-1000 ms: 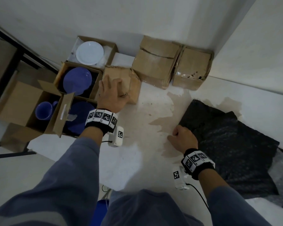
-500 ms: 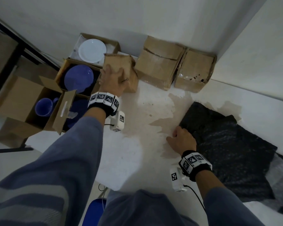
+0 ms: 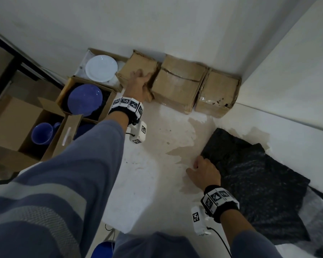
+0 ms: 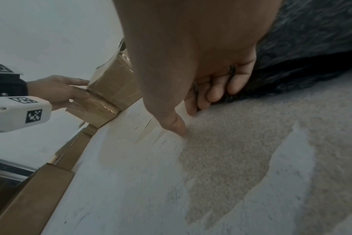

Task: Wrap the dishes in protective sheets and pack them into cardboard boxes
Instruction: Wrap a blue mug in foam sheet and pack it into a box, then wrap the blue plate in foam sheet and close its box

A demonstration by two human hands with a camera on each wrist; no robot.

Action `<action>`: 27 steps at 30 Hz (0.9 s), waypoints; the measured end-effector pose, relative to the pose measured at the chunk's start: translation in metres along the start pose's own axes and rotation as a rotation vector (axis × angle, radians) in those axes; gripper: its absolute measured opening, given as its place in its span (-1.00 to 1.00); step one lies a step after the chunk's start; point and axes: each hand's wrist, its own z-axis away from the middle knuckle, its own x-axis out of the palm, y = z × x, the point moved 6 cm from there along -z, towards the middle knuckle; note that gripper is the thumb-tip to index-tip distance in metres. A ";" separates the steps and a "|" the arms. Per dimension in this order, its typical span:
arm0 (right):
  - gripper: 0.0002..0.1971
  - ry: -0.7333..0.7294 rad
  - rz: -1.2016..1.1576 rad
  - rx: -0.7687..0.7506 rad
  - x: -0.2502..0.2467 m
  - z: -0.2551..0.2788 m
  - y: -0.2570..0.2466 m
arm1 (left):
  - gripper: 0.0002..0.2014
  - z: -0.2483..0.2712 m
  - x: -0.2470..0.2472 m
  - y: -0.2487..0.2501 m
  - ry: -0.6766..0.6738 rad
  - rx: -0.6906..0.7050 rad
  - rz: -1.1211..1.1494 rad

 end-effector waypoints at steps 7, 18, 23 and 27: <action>-0.70 -0.049 0.026 0.022 -0.002 0.002 -0.003 | -0.81 0.004 -0.011 -0.006 0.211 -0.109 0.067; -0.84 0.038 -0.094 -0.027 -0.020 0.016 -0.021 | -0.82 0.153 -0.055 -0.004 0.358 0.027 0.368; -0.86 0.009 -0.172 -0.118 -0.001 0.033 -0.056 | -0.59 0.236 -0.101 -0.074 0.481 -0.307 0.014; -0.84 -0.018 -0.179 -0.207 0.015 0.046 -0.087 | -0.40 0.259 -0.100 -0.139 0.221 -0.535 0.009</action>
